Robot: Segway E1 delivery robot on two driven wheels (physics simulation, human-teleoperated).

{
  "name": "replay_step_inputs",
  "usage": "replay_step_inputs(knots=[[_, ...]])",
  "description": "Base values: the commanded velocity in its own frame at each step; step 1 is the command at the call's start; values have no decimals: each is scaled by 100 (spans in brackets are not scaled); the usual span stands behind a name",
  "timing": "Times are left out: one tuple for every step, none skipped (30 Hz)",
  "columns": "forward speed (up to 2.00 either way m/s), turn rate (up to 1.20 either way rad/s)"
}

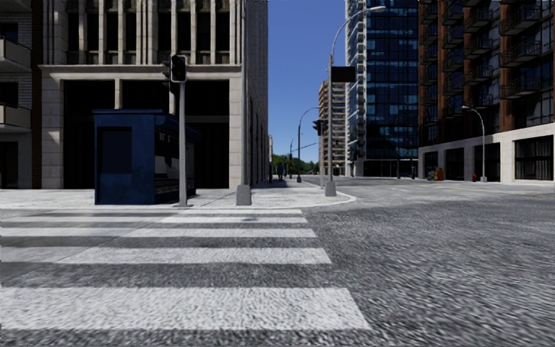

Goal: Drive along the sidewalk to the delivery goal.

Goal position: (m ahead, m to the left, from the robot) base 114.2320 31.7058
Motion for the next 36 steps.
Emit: replay_step_inputs(knots=[[200, 0], [200, 0], [200, 0], [200, 0], [200, 0], [200, 0], [200, 0], [200, 0], [200, 0], [200, 0], [200, 0], [200, 0], [200, 0], [200, 0], [200, 0], [200, 0], [200, 0], [200, 0], [200, 0], [200, 0], [200, 0], [200, 0], [200, 0], [200, 0], [200, 0], [200, 0], [200, 0], [200, 0], [200, 0], [200, 0], [200, 0], [200, 0], [200, 0], [200, 0], [200, 0], [200, 0]])
